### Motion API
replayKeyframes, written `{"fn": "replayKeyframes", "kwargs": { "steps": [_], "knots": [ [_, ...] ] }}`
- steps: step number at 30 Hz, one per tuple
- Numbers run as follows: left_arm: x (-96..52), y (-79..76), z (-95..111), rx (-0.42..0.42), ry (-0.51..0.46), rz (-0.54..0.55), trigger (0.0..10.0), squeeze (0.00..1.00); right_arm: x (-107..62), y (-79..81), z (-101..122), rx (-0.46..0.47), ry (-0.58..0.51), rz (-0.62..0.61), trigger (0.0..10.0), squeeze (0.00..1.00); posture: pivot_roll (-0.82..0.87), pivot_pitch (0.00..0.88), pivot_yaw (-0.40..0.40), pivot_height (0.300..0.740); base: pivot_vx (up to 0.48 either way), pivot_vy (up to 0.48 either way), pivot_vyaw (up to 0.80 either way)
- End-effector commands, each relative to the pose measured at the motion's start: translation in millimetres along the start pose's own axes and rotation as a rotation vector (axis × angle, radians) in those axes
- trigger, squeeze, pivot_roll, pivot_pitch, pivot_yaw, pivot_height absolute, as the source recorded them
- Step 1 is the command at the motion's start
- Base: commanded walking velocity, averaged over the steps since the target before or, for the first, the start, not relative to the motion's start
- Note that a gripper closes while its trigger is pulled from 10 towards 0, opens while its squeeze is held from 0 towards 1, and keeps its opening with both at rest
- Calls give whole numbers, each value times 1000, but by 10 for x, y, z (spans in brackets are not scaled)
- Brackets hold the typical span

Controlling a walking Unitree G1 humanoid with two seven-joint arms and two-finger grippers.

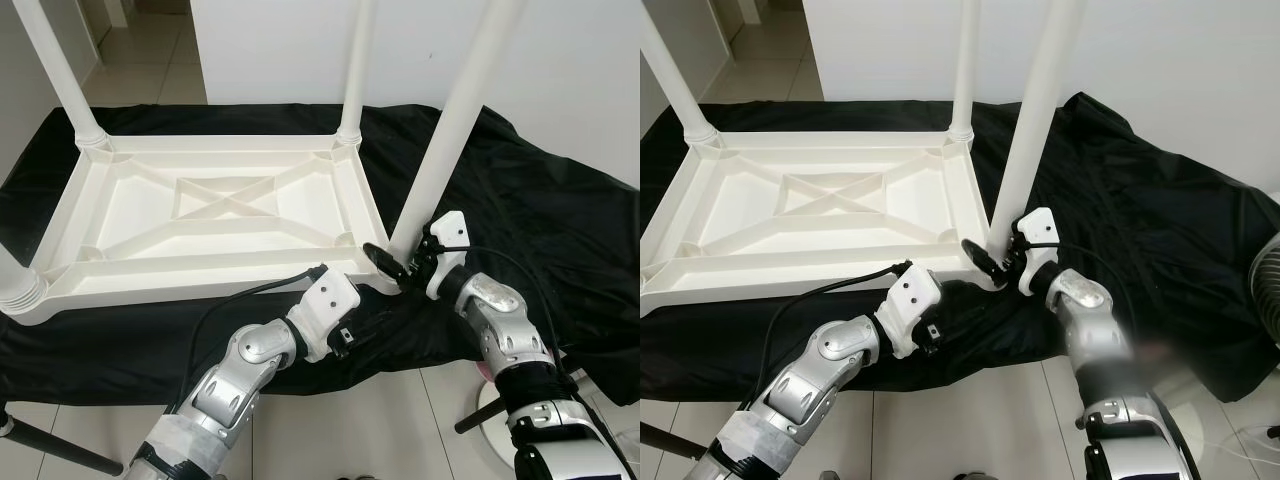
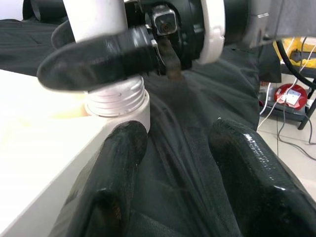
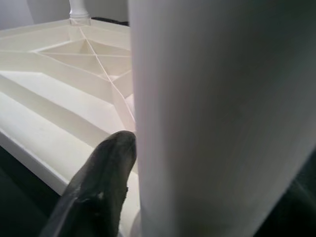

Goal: Building children table

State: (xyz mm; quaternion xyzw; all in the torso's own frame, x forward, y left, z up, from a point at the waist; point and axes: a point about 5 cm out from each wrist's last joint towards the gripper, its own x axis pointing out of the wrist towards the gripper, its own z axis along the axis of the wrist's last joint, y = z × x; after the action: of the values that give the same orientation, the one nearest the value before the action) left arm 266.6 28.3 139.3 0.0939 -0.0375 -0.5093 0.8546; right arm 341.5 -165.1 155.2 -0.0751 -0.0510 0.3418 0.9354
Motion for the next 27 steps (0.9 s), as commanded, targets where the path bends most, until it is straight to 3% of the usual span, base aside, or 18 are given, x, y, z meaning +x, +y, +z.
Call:
{"fn": "replayKeyframes", "kwargs": {
  "steps": [1, 7, 8, 9, 10, 15, 19, 24, 27],
  "knots": [
    [16, -88, 28, 11, -5, -113, 10000, 0, 1, 24, -54, -9, 32, 32, 0, 0, -61, 50, -36, 740, 0, 0, 0],
    [18, -88, 22, 9, 2, -111, 10000, 0, -57, 9, -149, 16, 50, 31, 0, 0, -69, 58, -37, 740, 0, 0, 0],
    [19, -96, 19, 8, 3, -113, 10000, 0, -73, 15, -163, 26, 50, 23, 2157, 0, -71, 58, -37, 740, 0, 0, 0],
    [19, -96, 19, 8, 3, -113, 10000, 0, -73, 15, -163, 26, 50, 23, 2157, 0, -71, 58, -37, 740, 0, 0, 0],
    [23, -105, 15, 6, 4, -118, 10000, 0, -86, 16, -170, 47, 42, -2, 10000, 0, -77, 52, -38, 740, 0, 0, 0],
    [30, -108, 13, 9, 4, -120, 10000, 0, -85, -3, -166, 56, 29, -55, 10000, 0, -77, 50, -39, 740, 0, 0, 0],
    [42, -84, 7, 14, 6, -109, 10000, 0, -68, -44, -142, 73, 8, -184, 10000, 0, -77, 34, -47, 740, 0, 0, 0],
    [46, -70, -4, 13, 7, -99, 10000, 0, -56, -12, -129, 111, -14, -267, 10000, 0, -78, 32, -48, 740, 0, 0, 0],
    [36, -43, 24, -21, -16, -60, 10000, 0, -41, 74, -158, 160, -27, -390, 10000, 0, -79, 29, -46, 740, 0, 0, 0]
  ]
}}
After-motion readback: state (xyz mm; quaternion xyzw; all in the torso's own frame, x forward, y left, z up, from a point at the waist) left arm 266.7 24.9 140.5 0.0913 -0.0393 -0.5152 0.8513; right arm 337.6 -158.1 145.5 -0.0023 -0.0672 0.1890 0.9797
